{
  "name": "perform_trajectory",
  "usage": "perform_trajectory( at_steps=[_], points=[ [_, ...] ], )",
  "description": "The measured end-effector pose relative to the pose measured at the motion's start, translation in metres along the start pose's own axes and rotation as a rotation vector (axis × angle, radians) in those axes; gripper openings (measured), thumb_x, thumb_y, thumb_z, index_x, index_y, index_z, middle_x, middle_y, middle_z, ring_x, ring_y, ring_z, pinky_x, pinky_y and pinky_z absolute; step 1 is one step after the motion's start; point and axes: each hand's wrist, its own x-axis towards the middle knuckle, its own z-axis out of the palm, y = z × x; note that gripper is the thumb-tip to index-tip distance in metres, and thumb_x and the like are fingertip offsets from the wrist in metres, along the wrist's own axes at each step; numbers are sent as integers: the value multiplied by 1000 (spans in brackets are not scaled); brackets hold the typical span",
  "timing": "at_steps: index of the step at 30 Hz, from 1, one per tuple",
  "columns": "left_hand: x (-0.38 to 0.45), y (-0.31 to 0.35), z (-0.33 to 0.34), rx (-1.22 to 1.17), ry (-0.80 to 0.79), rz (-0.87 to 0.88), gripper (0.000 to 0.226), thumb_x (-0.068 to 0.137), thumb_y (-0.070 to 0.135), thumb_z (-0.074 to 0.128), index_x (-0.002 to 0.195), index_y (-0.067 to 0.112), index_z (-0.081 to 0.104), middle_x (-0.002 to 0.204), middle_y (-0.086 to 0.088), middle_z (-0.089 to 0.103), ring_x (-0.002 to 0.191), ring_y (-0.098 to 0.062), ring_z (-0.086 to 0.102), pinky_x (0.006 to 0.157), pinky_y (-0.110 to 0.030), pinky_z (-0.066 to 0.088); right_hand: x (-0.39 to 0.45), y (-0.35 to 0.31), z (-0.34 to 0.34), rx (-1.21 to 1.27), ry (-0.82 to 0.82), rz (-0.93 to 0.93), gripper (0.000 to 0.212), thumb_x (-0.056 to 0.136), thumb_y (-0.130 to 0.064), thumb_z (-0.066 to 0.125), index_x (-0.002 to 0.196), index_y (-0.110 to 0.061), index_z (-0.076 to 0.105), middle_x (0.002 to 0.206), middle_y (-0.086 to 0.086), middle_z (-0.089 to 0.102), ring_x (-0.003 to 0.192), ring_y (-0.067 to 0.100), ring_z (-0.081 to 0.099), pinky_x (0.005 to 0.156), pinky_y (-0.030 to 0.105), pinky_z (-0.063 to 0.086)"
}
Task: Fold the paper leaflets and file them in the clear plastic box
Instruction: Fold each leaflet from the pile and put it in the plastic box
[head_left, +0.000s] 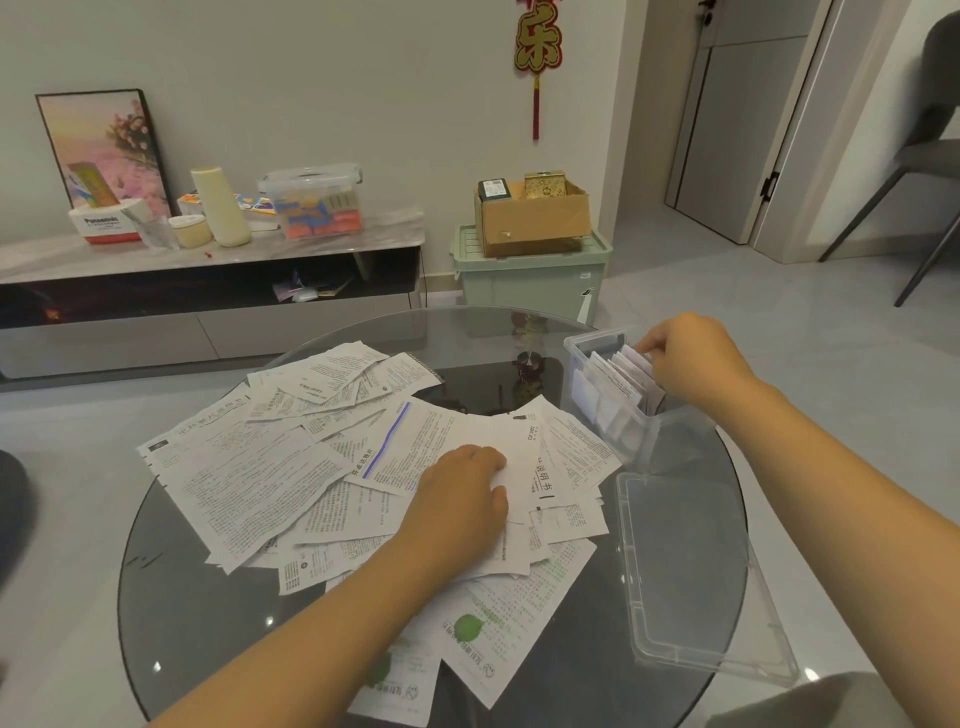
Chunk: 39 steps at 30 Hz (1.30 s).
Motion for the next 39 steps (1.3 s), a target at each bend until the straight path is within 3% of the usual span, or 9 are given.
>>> perform_trajectory(
  at_steps=[5, 10, 15, 19, 23, 26, 31, 35, 39],
  points=[
    [-7, -3, -3, -31, 1, 14, 47, 92, 44, 51, 134, 23, 45, 136, 8, 46, 123, -11, 43, 105, -28, 35, -21, -7, -10, 97, 76, -153, 30, 93, -5, 45, 108, -11, 70, 114, 9, 65, 79, 18, 53, 71, 24, 39],
    [-14, -1, -5, 53, -105, 76, 69, 82, 57, 59, 139, 26, 35, 142, 11, 38, 129, -10, 35, 109, -29, 26, -46, -15, -4, 93, 24, -321, 24, 93, -17, 51, 108, -18, 71, 102, 1, 58, 78, 13, 53, 72, 24, 38],
    [-22, 0, -11, -66, -57, 106, 40, 92, 42, 54, 129, 28, 51, 134, 13, 50, 119, -6, 46, 95, -19, 34, -71, -31, 4, 88, -73, -460, 21, 90, -28, 58, 108, -26, 69, 95, -13, 50, 82, 6, 53, 78, 21, 43],
    [-26, -2, -15, -268, -72, 91, 21, 89, 34, 61, 109, 30, 66, 118, 18, 58, 107, 2, 51, 90, -12, 36, -82, -35, 13, 34, -309, -555, 28, 87, -37, 62, 114, -30, 66, 109, -14, 58, 106, 6, 51, 85, 21, 42],
    [-30, -9, -19, -360, -64, 57, 18, 90, 22, 61, 97, 35, 72, 120, 17, 61, 113, -1, 52, 101, -23, 37, -88, -36, 13, 59, -527, -587, 41, 80, -48, 66, 117, -32, 65, 124, -18, 57, 117, -2, 45, 98, 18, 34],
    [-37, -15, -26, -469, -57, 28, 21, 91, 20, 59, 91, 38, 71, 109, 20, 66, 105, 2, 57, 97, -24, 42, -90, -37, 14, 9, -661, -569, 51, 71, -55, 71, 118, -37, 62, 129, -20, 52, 119, -2, 41, 103, 21, 33],
    [-47, -21, -37, -753, -11, -85, 13, 91, 22, 59, 90, 27, 71, 88, 9, 73, 87, -12, 67, 84, -29, 52, -89, -38, 16, 128, -644, -531, 13, 80, -32, 71, 90, -24, 71, 99, -11, 67, 98, 9, 59, 93, 29, 45],
    [-43, -25, -33, -827, 89, -240, 12, 92, 27, 57, 103, 24, 63, 100, 0, 70, 91, -22, 67, 83, -49, 55, -92, -46, 20, 246, -566, -404, 19, 83, -34, 67, 91, -17, 63, 87, 4, 65, 80, 18, 60, 70, 28, 47],
    [-42, -26, -28, -503, 189, -201, 68, 86, 24, 67, 139, 30, 26, 126, 3, 47, 94, -6, 56, 78, -23, 52, -95, -49, 38, 270, -480, -275, 43, 81, -33, 70, 115, -25, 45, 94, -5, 59, 86, 13, 57, 76, 28, 49]
  ],
)
